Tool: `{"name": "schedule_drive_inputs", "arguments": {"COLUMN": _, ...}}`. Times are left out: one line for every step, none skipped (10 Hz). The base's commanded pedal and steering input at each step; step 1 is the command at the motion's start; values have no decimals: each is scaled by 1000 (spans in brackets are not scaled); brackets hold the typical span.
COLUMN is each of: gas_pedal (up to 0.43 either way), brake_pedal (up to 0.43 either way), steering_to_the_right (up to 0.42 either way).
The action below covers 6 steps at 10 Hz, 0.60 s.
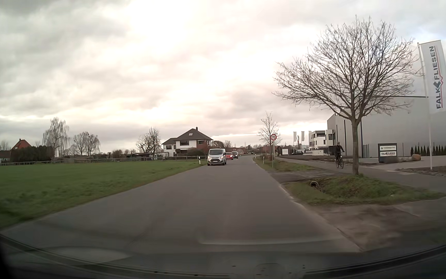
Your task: Follow the waypoints while adhering to traffic rules and regulations
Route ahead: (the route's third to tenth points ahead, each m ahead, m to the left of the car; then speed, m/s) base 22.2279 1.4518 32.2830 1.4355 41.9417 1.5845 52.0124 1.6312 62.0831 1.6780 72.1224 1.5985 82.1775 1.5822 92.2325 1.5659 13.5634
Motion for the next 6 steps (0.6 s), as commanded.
{"name": "schedule_drive_inputs", "arguments": {"gas_pedal": 150, "brake_pedal": 0, "steering_to_the_right": 2}}
{"name": "schedule_drive_inputs", "arguments": {"gas_pedal": 150, "brake_pedal": 0, "steering_to_the_right": 2}}
{"name": "schedule_drive_inputs", "arguments": {"gas_pedal": 150, "brake_pedal": 0, "steering_to_the_right": 2}}
{"name": "schedule_drive_inputs", "arguments": {"gas_pedal": 150, "brake_pedal": 0, "steering_to_the_right": 2}}
{"name": "schedule_drive_inputs", "arguments": {"gas_pedal": 150, "brake_pedal": 0, "steering_to_the_right": 2}}
{"name": "schedule_drive_inputs", "arguments": {"gas_pedal": 150, "brake_pedal": 0, "steering_to_the_right": 2}}
